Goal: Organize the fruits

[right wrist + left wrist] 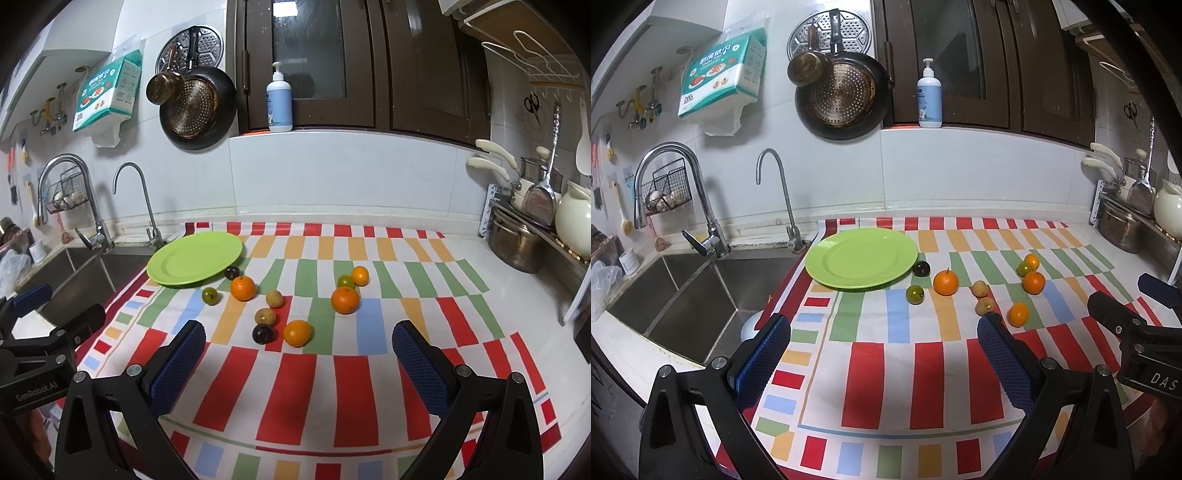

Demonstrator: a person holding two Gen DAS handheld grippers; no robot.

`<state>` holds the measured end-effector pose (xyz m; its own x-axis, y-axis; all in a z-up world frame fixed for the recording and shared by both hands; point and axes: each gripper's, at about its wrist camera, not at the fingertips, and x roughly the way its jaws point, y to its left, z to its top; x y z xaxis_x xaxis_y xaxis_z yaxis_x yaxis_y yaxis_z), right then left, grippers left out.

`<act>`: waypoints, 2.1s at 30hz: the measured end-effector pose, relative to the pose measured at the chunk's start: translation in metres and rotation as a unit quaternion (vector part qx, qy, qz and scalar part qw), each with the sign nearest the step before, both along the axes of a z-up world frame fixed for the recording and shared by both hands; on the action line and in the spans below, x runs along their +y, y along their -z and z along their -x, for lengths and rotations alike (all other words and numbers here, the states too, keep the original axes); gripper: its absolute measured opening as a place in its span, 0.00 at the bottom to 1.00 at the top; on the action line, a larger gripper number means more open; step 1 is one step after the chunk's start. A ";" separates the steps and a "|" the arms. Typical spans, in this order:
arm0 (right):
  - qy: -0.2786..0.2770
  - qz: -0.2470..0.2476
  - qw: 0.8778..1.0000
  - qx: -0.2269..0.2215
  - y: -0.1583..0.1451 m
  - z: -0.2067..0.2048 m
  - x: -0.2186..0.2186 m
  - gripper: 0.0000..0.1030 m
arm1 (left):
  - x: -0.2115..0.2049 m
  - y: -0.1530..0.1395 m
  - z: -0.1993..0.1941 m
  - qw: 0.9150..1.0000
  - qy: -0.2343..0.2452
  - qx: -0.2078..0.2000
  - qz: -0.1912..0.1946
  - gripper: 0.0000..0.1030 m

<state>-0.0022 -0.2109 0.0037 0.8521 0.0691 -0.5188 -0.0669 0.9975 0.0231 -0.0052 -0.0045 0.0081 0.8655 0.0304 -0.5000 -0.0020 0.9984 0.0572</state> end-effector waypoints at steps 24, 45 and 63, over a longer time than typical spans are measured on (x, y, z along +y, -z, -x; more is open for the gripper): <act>-0.004 0.000 1.000 -0.009 -0.001 -0.001 0.000 0.99 | -0.001 -0.004 0.001 1.000 0.000 -0.017 0.000 1.00; -0.008 -0.002 1.000 -0.017 -0.002 -0.003 0.002 0.99 | 0.001 -0.009 0.001 1.000 -0.002 -0.027 -0.002 1.00; -0.012 0.001 1.000 -0.011 0.000 -0.013 0.000 0.99 | -0.008 -0.003 -0.018 1.000 0.015 -0.008 -0.005 1.00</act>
